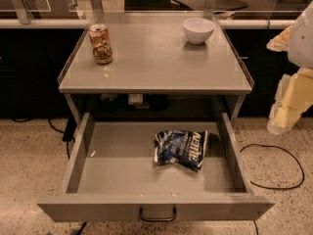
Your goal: Pick blue chip bag from top drawer and place on counter
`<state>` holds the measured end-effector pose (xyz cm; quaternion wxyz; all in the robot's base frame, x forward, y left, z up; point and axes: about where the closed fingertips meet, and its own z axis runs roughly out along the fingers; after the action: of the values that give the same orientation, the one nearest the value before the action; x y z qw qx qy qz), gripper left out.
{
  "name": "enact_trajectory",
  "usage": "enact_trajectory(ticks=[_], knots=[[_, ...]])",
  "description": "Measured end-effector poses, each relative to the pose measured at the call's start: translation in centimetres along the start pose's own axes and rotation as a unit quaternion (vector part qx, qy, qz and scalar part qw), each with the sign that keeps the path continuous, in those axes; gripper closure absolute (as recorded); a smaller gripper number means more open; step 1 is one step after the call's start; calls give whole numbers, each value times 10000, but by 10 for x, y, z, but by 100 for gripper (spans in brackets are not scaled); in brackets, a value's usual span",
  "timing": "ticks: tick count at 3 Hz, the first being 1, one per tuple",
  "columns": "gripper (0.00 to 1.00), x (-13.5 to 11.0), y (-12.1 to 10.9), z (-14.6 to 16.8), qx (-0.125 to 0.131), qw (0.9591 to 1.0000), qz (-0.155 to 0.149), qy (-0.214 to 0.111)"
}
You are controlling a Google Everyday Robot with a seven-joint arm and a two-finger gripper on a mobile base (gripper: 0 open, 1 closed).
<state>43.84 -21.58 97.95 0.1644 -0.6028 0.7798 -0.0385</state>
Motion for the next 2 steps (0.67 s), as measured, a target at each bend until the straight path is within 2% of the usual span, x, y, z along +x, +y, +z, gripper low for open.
enact_trajectory(ticks=[1, 2], knots=[[0, -2, 2, 2, 54, 10000, -29, -76], [0, -7, 13, 31, -23, 9996, -99, -263]])
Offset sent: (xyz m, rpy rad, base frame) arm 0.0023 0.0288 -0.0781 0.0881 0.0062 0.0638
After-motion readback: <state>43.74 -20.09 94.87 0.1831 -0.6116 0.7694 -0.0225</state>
